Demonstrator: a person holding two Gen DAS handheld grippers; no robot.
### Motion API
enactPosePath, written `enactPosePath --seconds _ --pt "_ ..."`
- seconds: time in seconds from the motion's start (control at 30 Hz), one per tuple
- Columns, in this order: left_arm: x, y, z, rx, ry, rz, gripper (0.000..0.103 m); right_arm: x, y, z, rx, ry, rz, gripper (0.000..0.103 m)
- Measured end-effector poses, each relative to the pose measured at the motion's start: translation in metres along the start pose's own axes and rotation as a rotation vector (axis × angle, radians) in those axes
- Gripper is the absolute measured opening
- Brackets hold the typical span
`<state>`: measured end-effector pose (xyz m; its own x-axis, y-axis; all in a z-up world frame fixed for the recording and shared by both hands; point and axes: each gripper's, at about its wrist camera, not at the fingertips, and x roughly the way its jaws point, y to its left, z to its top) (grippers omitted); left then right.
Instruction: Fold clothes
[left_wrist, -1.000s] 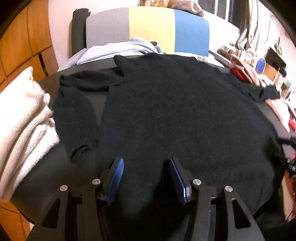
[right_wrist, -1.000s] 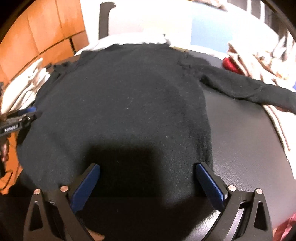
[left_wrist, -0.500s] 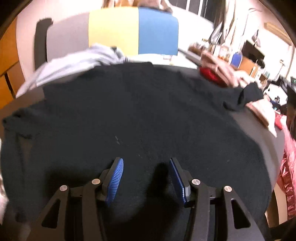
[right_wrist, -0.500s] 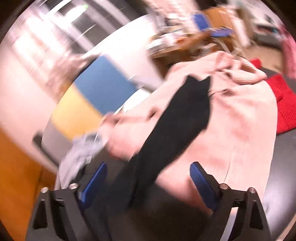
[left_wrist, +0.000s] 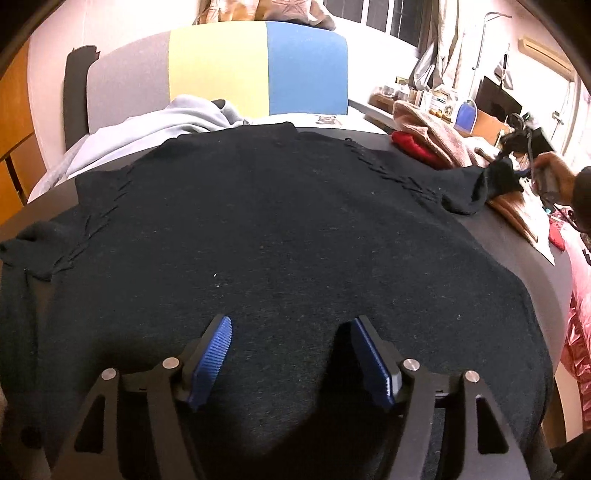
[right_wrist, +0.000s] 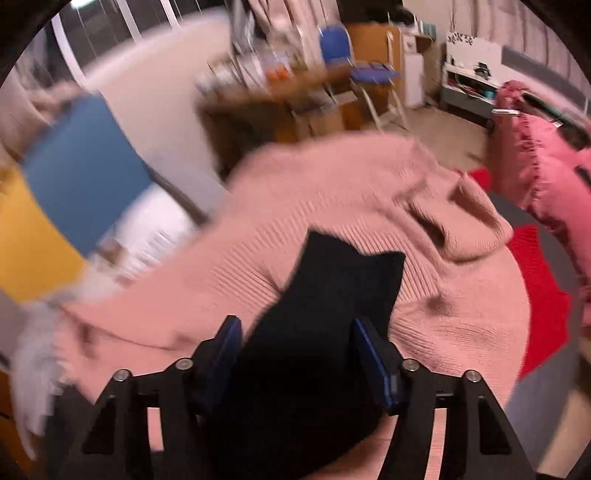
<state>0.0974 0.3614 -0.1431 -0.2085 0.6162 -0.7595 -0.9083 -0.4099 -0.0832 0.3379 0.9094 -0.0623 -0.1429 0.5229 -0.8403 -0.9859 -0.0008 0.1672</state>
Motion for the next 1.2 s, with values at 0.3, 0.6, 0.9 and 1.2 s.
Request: enactPosePath --seconds 0.3,0.6,0.9,1.2 --pt "0.003 -0.003 0.001 0.013 0.004 -0.013 0.077 0.0 -0.024 -0.004 0.113 -0.026 0.146 0.021" --pt "0.004 -0.002 0.001 -0.003 0.0 -0.02 0.077 -0.023 -0.047 -0.011 0.315 -0.052 0.547 0.011" --pt "-0.009 0.019 0.0 -0.126 -0.012 -0.117 0.076 -0.128 0.144 -0.048 -0.126 -0.04 0.996 0.009" --pt "-0.046 0.101 0.0 -0.378 -0.073 -0.152 0.072 -0.171 0.311 -0.204 -0.603 0.108 1.12 0.076"
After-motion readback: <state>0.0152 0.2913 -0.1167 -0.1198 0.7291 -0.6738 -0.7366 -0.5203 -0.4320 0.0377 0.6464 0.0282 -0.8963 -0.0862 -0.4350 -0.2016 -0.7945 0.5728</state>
